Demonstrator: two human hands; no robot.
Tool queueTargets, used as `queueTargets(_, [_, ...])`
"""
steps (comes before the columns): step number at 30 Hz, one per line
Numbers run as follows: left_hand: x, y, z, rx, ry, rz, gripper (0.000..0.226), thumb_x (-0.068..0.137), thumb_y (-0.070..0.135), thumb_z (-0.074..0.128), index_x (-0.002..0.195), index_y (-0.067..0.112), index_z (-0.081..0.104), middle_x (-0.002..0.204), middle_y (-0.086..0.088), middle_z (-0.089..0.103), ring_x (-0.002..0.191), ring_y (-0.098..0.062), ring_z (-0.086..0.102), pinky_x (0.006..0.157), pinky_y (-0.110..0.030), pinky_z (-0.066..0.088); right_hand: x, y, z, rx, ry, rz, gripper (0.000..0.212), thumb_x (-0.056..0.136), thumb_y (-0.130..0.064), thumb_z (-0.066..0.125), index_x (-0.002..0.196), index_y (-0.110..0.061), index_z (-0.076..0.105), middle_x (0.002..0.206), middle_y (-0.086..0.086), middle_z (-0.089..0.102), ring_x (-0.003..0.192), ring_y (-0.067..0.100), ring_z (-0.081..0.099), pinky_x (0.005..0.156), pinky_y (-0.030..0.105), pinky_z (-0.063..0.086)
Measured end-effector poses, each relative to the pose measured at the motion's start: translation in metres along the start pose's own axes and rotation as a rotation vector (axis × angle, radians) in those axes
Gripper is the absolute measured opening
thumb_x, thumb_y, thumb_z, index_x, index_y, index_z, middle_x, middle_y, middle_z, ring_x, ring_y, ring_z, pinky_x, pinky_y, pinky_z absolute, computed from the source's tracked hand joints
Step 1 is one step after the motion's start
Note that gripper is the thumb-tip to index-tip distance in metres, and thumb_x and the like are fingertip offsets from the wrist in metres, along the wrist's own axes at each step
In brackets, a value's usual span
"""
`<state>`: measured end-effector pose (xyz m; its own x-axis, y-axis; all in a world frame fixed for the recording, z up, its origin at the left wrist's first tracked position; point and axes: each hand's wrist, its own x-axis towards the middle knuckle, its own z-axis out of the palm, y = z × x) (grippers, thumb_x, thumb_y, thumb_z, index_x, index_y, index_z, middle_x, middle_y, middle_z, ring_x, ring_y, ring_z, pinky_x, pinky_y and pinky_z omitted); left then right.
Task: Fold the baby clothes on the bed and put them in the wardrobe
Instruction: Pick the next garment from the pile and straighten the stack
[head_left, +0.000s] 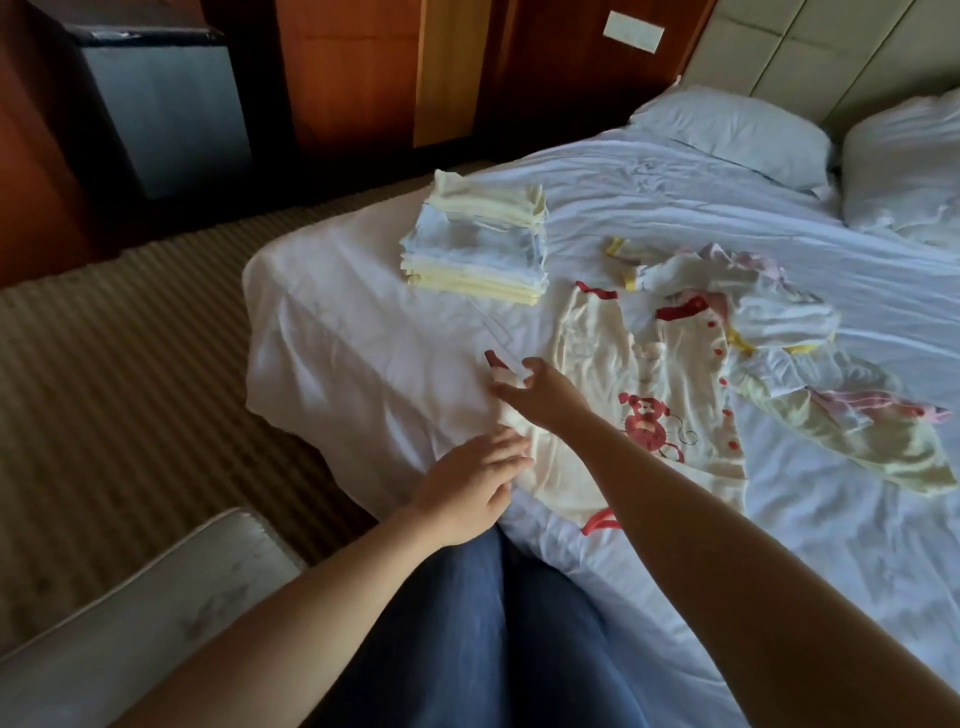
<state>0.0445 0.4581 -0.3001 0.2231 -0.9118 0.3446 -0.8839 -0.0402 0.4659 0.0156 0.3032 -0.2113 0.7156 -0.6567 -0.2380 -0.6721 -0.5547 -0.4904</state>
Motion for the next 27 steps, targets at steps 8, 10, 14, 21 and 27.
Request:
queueTargets(8, [0.002, -0.012, 0.006, -0.068, -0.023, 0.000, 0.047, 0.091, 0.013, 0.041, 0.135, 0.011, 0.058, 0.147, -0.003, 0.048, 0.142, -0.019, 0.036, 0.115, -0.033, 0.031, 0.012, -0.013, 0.006, -0.128, 0.041, -0.028, 0.053, 0.077, -0.046, 0.068, 0.124, -0.023, 0.061, 0.112, -0.002, 0.068, 0.099, 0.018, 0.064, 0.078, 0.029, 0.048])
queueTargets(10, [0.003, -0.015, 0.009, -0.078, -0.009, 0.005, 0.044, 0.091, 0.013, 0.043, 0.132, 0.012, 0.061, 0.144, -0.001, 0.052, 0.140, -0.017, 0.039, 0.114, -0.034, 0.035, 0.015, -0.013, 0.006, -0.111, 0.093, -0.023, 0.037, 0.083, -0.044, 0.063, 0.113, -0.021, 0.068, 0.105, -0.001, 0.071, 0.092, 0.019, 0.066, 0.077, 0.029, 0.051])
queueTargets(14, [0.012, -0.013, 0.004, -0.147, 0.149, -0.028, 0.023, 0.089, 0.015, 0.061, 0.111, 0.014, 0.070, 0.124, 0.003, 0.065, 0.118, -0.013, 0.057, 0.094, -0.038, 0.052, 0.013, -0.014, -0.005, 0.109, 0.117, 0.009, 0.028, 0.087, -0.048, 0.065, 0.080, -0.021, 0.071, 0.072, -0.006, 0.068, 0.059, 0.013, 0.061, 0.057, 0.026, 0.049])
queueTargets(21, [0.041, 0.008, -0.004, -0.382, 0.426, -0.497, 0.070, 0.076, 0.028, 0.080, 0.130, 0.006, 0.042, 0.121, 0.002, 0.045, 0.102, -0.015, 0.056, 0.082, -0.030, 0.052, 0.000, -0.009, -0.035, 0.672, -0.004, 0.011, 0.034, 0.080, 0.011, 0.057, 0.105, -0.012, 0.059, 0.088, 0.007, 0.069, 0.077, 0.025, 0.073, 0.070, 0.042, 0.057])
queueTargets(27, [0.061, 0.029, -0.014, -0.532, 0.227, -0.550, 0.039, 0.082, 0.028, 0.073, 0.115, 0.019, 0.056, 0.087, 0.008, 0.062, 0.078, -0.010, 0.061, 0.072, -0.029, 0.050, -0.022, 0.012, -0.069, 0.831, -0.035, -0.104, 0.036, 0.082, 0.012, 0.045, 0.110, -0.002, 0.062, 0.082, 0.012, 0.070, 0.080, 0.027, 0.071, 0.069, 0.033, 0.058])
